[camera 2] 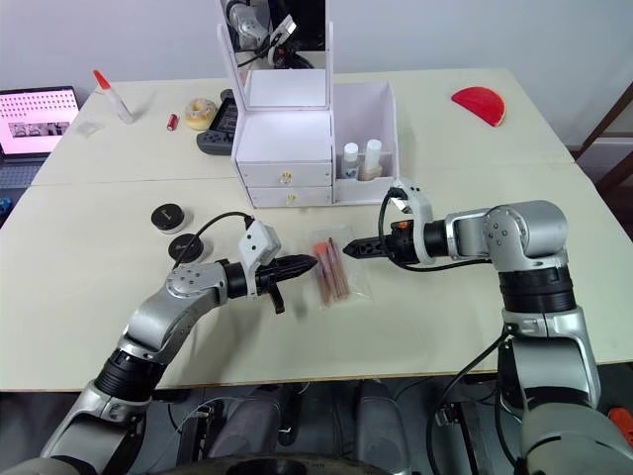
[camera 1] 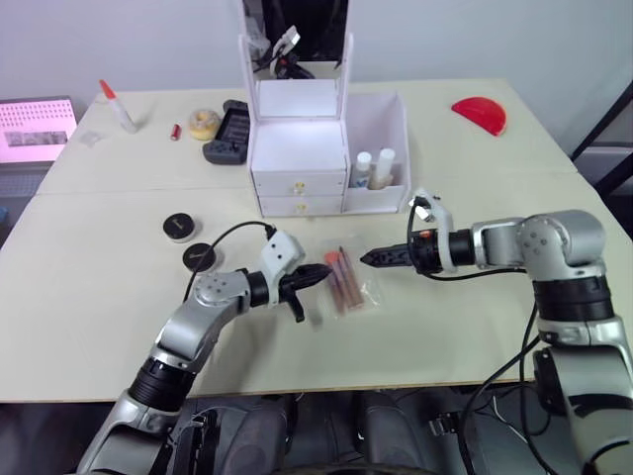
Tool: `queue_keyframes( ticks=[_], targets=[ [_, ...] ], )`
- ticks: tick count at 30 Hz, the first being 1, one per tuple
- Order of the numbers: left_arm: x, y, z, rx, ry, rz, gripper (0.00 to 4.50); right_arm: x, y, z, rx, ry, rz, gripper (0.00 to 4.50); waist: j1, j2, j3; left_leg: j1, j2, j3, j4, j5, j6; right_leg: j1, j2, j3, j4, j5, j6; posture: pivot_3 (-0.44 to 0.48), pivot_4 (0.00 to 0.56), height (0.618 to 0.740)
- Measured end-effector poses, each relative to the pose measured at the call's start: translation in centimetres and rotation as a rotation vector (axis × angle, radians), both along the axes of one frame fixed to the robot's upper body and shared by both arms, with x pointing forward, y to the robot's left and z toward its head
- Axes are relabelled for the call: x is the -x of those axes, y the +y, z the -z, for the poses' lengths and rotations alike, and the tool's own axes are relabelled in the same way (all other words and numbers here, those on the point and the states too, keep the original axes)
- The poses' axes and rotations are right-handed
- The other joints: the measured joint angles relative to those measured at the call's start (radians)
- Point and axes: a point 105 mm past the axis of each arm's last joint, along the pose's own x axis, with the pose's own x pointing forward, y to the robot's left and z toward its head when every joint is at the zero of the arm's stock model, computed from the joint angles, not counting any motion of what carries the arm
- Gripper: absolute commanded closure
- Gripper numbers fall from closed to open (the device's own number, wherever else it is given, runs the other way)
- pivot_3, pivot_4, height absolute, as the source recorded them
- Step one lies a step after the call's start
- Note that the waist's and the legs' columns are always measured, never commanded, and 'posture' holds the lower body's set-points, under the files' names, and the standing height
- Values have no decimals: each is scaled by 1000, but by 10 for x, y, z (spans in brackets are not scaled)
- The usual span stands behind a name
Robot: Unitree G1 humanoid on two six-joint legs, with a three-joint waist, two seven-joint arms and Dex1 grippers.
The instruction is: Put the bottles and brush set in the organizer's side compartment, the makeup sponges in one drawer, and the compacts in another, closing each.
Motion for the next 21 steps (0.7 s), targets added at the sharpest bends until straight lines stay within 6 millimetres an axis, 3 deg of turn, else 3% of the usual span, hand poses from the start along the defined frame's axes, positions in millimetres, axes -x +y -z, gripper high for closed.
queue_keyframes(
  ticks=[4, 13, 19, 21],
  targets=[
    [-1, -2, 11, -47, 0, 1, 4452, -6, 5, 8, 4, 21, 0, 0, -2, 0, 0, 0, 0, 0, 0, 0, 0, 0, 0, 0, 0, 0, 1, 0, 150, 738],
    [-8, -3, 12, -76, -41, -6, 4452, -2, 38, 15, -54, 52, -90, 0, -3, 0, -1, 1, 0, 0, 1, 0, 0, 0, 1, 0, 2, 1, 2, 0, 150, 738],
    [-9, -1, 13, -92, -61, 5, 4452, -4, 50, 18, -82, 84, -107, 0, -9, 0, -2, 1, 0, 0, 1, 0, 0, 0, 1, 0, 3, 1, 2, 0, 150, 738],
    [-9, -1, 13, -96, -63, 8, 4500, -5, 51, 19, -89, 93, -106, 608, -10, 1, -3, 1, 0, 0, 1, 0, 0, 1, 1, 0, 3, 1, 2, 0, 150, 738]
  ],
)
